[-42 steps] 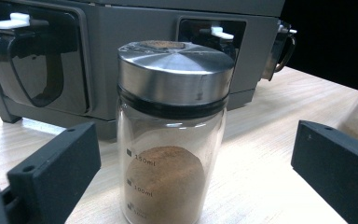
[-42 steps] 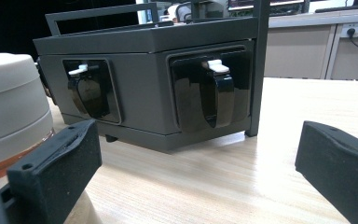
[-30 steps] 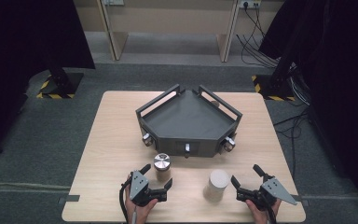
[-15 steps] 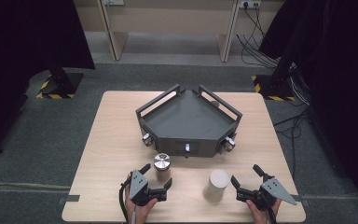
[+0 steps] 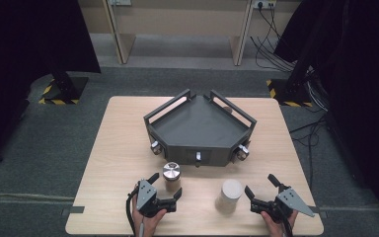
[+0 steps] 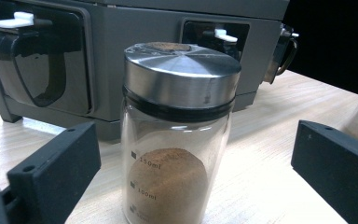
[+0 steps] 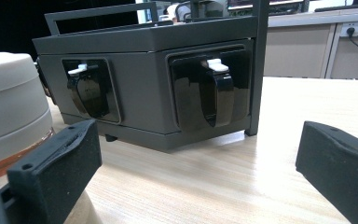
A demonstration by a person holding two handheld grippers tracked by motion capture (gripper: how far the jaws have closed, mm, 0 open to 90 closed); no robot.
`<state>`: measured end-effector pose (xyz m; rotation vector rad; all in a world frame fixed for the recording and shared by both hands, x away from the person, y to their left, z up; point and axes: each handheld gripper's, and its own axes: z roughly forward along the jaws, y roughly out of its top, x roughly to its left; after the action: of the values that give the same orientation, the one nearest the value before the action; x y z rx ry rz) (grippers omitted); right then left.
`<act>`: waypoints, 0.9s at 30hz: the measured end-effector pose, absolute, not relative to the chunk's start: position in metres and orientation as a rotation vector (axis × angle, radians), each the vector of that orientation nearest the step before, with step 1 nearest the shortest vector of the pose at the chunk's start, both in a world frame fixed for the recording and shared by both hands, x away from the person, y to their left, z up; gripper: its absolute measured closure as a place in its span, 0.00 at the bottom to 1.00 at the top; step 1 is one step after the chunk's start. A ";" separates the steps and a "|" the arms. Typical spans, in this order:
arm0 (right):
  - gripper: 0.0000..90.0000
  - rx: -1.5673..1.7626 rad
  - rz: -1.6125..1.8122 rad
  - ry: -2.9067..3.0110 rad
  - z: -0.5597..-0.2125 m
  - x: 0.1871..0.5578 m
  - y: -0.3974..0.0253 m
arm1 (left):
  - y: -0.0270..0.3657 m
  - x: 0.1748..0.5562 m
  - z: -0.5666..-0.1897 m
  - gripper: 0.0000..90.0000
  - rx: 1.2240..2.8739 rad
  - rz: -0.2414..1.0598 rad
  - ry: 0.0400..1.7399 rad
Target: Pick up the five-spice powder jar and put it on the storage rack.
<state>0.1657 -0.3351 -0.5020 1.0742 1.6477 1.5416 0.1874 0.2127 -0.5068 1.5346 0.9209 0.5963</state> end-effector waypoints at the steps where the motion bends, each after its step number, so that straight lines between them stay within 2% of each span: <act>1: 0.00 1.074 1.542 1.648 -0.502 0.166 -0.335 | 0.213 0.188 -0.507 0.01 1.537 0.595 0.920; 27: 0.00 1.077 1.541 1.645 -0.502 0.165 -0.335 | 0.213 0.196 -0.504 0.01 1.544 0.588 0.923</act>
<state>0.1654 -0.3349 -0.5020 1.0765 1.6450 1.5415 0.1964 0.2135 -0.5043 1.5443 0.9228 0.5883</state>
